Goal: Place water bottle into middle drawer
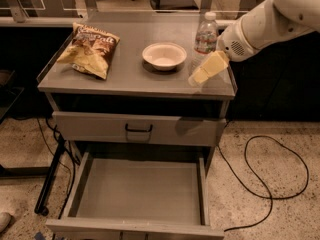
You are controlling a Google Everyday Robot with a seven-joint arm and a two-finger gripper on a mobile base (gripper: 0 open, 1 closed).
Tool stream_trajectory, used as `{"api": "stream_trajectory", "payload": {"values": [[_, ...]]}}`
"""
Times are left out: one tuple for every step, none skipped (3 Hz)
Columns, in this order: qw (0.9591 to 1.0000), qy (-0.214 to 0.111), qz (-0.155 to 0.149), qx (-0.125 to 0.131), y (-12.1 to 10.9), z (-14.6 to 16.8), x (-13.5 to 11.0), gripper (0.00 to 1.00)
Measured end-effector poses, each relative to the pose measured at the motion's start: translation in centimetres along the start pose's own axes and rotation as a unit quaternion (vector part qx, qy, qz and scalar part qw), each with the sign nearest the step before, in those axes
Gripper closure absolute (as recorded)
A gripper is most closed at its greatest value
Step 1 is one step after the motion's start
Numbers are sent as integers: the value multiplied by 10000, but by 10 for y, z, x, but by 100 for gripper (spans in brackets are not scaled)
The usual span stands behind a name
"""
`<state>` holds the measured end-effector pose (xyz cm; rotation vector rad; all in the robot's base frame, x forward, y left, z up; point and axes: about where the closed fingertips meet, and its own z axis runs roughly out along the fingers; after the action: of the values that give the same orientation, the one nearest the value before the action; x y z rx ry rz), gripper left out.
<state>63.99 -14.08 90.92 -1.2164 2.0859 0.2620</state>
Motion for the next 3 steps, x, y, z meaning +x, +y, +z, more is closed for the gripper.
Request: {"api": "stream_trajectory", "payload": {"values": [[9999,-20,63,89,-8,4,7,0],[9994,-197,-29,276,-31,9,-2,0],[9986,-366,-107,355,-42,8,-11,0]]}}
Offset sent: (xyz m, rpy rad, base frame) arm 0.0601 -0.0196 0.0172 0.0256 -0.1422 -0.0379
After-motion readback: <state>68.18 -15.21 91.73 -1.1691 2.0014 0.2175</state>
